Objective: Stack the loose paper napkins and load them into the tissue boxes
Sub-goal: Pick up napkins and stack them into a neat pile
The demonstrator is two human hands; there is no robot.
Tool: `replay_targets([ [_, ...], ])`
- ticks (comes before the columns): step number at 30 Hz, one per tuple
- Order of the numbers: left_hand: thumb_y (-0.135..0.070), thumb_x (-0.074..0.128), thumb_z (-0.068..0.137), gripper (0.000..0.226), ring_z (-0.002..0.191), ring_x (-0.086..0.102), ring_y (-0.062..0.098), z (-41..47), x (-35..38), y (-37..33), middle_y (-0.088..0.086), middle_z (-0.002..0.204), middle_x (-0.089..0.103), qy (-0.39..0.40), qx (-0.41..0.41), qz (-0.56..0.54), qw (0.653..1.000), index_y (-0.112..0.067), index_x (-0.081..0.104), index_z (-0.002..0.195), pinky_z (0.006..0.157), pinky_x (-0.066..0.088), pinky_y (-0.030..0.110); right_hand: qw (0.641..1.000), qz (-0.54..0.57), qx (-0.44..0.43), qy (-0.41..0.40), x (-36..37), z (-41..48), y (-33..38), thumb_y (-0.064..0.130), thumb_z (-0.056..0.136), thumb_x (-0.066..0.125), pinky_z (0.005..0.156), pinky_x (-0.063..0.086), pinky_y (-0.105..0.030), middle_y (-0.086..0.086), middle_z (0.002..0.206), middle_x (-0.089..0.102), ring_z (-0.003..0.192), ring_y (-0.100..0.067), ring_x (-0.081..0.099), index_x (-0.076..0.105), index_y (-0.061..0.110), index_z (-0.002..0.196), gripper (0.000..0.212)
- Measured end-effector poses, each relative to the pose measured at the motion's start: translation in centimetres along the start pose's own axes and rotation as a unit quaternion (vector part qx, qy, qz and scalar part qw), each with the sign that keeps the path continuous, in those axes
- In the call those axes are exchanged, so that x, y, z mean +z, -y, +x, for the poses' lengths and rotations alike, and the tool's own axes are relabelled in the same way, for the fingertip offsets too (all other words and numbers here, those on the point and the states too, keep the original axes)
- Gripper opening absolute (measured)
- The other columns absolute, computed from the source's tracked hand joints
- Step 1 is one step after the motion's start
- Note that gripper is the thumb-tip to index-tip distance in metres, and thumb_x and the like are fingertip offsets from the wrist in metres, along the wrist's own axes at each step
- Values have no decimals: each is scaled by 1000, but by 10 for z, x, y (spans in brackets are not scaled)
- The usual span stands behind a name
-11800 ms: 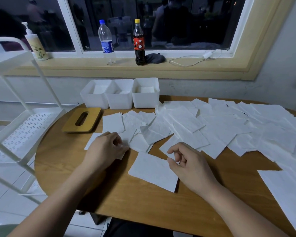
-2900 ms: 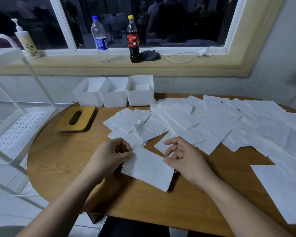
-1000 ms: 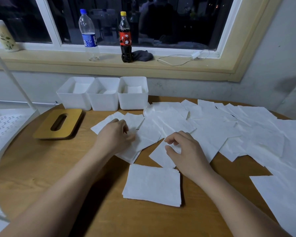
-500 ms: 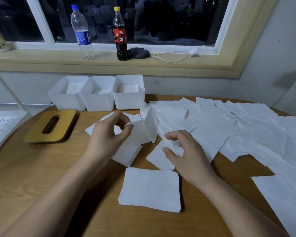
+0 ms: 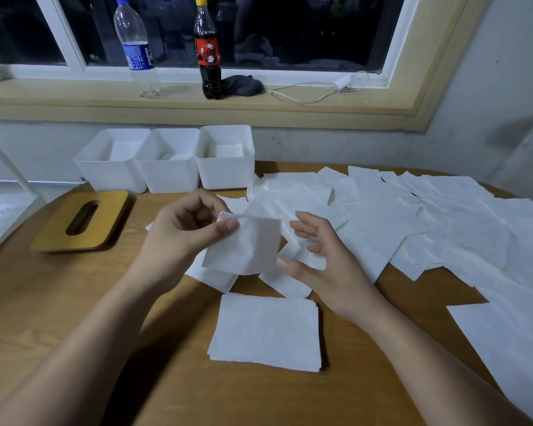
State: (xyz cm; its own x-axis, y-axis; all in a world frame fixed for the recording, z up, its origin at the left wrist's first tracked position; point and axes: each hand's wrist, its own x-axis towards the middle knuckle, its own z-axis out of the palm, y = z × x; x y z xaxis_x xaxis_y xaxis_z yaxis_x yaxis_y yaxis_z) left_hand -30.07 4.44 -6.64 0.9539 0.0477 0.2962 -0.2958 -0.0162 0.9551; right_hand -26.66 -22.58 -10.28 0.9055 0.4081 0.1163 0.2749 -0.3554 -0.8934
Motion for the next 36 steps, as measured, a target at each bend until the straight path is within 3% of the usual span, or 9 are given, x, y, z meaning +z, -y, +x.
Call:
replay_targets([
  [4, -12, 87, 85, 19, 80, 67, 25, -2, 3, 0, 12, 86, 68, 39, -39, -72, 996, -12, 68, 88, 73, 55, 30, 995, 79, 39, 56, -1, -2, 2, 65, 82, 84, 115, 51, -48, 30, 150, 53, 140, -11, 54, 39, 56, 152, 83],
  [6, -15, 87, 84, 18, 85, 66, 28, -1, 3, 2, 16, 89, 66, 34, -48, -53, 997, -12, 70, 89, 77, 53, 37, 989, 134, 40, 50, -4, -2, 2, 43, 92, 84, 106, 58, -48, 16, 137, 67, 125, -17, 68, 55, 40, 145, 60],
  [9, -14, 89, 88, 19, 85, 64, 27, 1, 1, 4, 13, 91, 66, 23, -73, 17, 997, -12, 70, 94, 73, 49, 40, 982, 173, 59, 39, -15, -2, 6, 14, 99, 76, 84, 60, -35, -4, 113, 80, 103, -24, 77, 70, 12, 121, 23],
  [12, -8, 85, 90, 18, 78, 57, 24, 3, -4, 2, 7, 90, 65, 62, -133, 106, 983, -15, 73, 101, 62, 45, 36, 982, 147, 95, 73, -28, -3, 5, 12, 97, 78, 65, 51, -32, -12, 103, 81, 82, -28, 67, 72, 9, 115, 20],
  [16, -8, 84, 91, 18, 71, 63, 21, 2, -13, 0, 8, 87, 71, 193, -238, 173, 936, -14, 76, 105, 60, 50, 33, 970, 109, 143, 162, -38, -11, 7, 11, 95, 80, 54, 47, -29, -14, 90, 80, 66, -24, 68, 70, 4, 112, 21],
  [20, -12, 87, 90, 19, 68, 62, 20, 1, -17, -3, 10, 79, 71, 279, -299, 209, 888, -11, 74, 104, 58, 44, 29, 962, 69, 156, 214, -35, -17, 11, 12, 94, 81, 50, 42, -28, -10, 74, 77, 51, -14, 62, 67, 4, 110, 22],
  [23, -15, 87, 90, 19, 64, 53, 16, 1, -17, -3, 2, 72, 68, 318, -306, 236, 866, -13, 74, 104, 64, 42, 26, 956, 33, 166, 240, -35, -18, 15, 14, 95, 81, 50, 40, -28, -10, 70, 76, 46, -10, 57, 67, 7, 109, 21],
  [28, -22, 92, 86, 26, 66, 48, 21, 1, -17, 2, 7, 74, 62, 327, -306, 251, 858, -16, 73, 102, 63, 42, 26, 950, -3, 170, 264, -34, -20, 14, 17, 92, 85, 51, 39, -31, -17, 74, 76, 46, -13, 54, 66, 12, 108, 25],
  [36, -27, 95, 82, 33, 65, 51, 19, 1, -14, 7, 4, 76, 65, 329, -311, 288, 844, -16, 70, 101, 58, 44, 26, 953, -74, 143, 256, -33, -22, 14, 26, 87, 87, 54, 46, -34, -9, 68, 70, 52, -16, 58, 62, 30, 111, 35],
])
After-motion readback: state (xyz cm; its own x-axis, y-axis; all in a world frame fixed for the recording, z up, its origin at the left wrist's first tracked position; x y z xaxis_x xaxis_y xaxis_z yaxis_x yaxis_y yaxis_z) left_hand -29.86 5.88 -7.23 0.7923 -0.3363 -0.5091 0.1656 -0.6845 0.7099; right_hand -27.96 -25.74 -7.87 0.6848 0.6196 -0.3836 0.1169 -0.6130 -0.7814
